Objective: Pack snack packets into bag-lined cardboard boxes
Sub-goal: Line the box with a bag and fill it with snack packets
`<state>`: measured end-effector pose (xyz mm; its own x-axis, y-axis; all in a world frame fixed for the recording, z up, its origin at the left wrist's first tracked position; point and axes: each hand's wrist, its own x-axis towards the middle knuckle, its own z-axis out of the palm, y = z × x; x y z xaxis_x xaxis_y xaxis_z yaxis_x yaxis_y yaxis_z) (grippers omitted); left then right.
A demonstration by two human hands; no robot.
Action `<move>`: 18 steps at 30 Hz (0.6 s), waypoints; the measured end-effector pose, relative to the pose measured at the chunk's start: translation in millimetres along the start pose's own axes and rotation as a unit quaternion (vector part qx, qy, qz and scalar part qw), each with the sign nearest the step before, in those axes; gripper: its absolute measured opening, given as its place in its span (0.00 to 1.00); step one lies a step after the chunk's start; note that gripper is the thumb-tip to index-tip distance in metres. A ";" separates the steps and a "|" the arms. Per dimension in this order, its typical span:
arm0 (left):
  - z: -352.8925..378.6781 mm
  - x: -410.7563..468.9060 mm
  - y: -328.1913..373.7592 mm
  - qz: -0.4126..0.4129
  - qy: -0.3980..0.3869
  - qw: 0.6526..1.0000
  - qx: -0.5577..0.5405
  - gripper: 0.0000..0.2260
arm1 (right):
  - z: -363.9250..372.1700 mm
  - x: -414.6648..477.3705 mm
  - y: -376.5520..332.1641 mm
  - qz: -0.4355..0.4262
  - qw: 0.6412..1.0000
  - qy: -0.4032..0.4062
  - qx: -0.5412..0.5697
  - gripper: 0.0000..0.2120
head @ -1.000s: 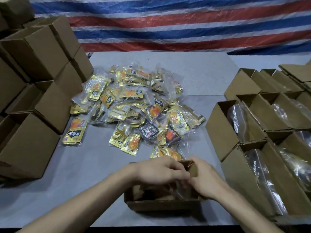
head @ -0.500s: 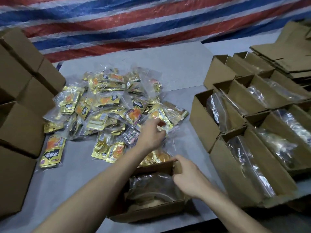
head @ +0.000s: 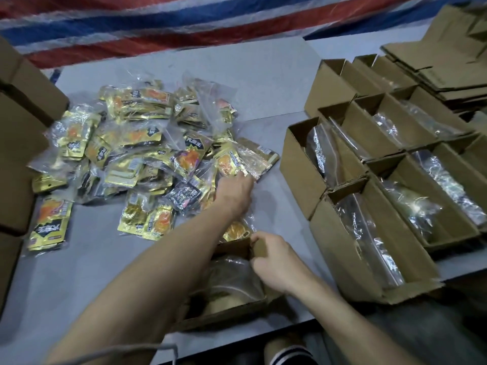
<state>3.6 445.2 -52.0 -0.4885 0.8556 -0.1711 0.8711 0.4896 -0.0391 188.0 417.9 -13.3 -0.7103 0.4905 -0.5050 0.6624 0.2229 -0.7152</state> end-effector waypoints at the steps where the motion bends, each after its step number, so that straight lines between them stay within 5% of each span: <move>1: -2.2 -2.5 -2.3 -0.004 0.009 1.000 -0.004 0.07 | 0.1 0.7 0.7 0.005 1.000 0.000 0.004 0.15; 8: -41.2 -26.4 -27.5 -0.058 0.030 0.985 -0.162 0.08 | 0.9 -1.6 1.8 0.002 1.000 0.001 0.027 0.14; 12: -70.4 -50.7 -51.0 -0.019 0.001 0.974 -0.228 0.07 | 1.0 0.2 0.7 -0.004 1.000 0.012 0.022 0.13; 18: -103.3 -87.0 -57.7 0.030 0.072 0.943 -0.324 0.09 | 0.6 -1.8 -2.0 -0.012 1.000 0.016 0.013 0.13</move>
<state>-9.3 359.9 66.9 -0.4809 0.8766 -0.0168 0.7068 0.3989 0.5842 187.8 416.1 -11.2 -0.7183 0.5114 -0.4718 0.6382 0.2141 -0.7395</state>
